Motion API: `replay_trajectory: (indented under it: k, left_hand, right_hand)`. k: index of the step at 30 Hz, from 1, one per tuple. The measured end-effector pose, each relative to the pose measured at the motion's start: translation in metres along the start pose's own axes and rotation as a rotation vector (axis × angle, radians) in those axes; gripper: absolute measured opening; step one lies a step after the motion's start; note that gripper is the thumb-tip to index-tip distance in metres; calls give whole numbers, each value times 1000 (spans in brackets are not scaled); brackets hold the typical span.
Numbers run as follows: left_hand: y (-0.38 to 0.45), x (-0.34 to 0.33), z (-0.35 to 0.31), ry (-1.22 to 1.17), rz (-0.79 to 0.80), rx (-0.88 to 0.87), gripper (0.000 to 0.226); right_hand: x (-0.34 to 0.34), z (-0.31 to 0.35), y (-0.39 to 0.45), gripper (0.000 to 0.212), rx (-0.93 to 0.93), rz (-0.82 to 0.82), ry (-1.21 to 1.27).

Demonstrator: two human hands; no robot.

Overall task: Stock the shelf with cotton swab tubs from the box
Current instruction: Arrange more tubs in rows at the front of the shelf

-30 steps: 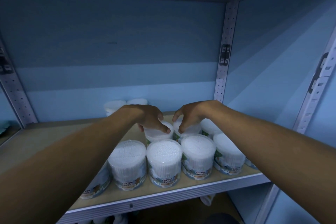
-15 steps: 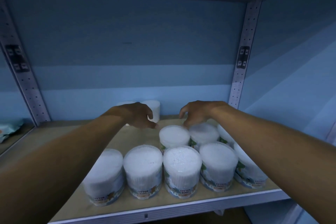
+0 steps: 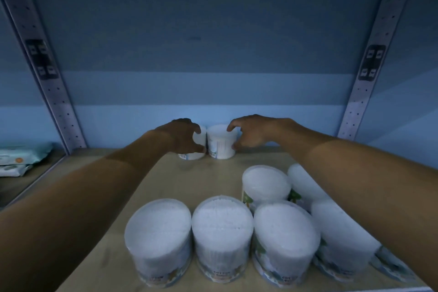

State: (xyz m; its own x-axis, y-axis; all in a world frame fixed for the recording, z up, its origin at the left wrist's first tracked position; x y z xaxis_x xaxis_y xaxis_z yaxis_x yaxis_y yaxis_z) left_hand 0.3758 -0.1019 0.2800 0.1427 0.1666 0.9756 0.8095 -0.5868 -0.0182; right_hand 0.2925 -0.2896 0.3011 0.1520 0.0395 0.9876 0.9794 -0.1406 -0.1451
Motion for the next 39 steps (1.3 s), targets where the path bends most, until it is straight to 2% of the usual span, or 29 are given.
replay_trajectory:
  k: [8,12,19,24,32,36,39]
  left_hand:
    - [33,-8,21,36,19,55,85]
    - [44,-10,24,20,42,26,72]
    - [60,-11,30,-63,28,-23,77]
    - [66,-10,32,-102,10,-56,73]
    - [68,-9,33,-100,-4,-64,71]
    - [65,-10,35,-114,-7,-53,72]
    - [60,-12,35,-104,-9,-43,73]
  right_hand:
    - [-14,21,54,86,-45,-15,34]
    - [-19,31,71,92,-43,-27,-12]
    - [-19,36,90,84,-32,-45,-36]
    - [-23,38,97,66,-3,-78,-73]
    - [-21,38,87,68,-39,-131,-31]
    - [-20,42,88,54,-51,-122,-22]
    - [-23,48,85,55,-70,-94,-31]
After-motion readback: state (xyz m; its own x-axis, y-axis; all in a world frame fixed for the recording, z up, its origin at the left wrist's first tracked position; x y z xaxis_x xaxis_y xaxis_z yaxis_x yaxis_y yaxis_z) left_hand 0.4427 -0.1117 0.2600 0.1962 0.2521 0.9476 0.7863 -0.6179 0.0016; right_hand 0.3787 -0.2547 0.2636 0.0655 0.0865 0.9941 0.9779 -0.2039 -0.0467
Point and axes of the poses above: each hand's wrist, its own y-axis towards the middle knuckle, its own x-axis out of the back of the hand, z = x × y, the point moved 2 cm from there along y, towards the middle knuckle, and after that the axes turned 9 degrees about -y, right-handed, at the moved point
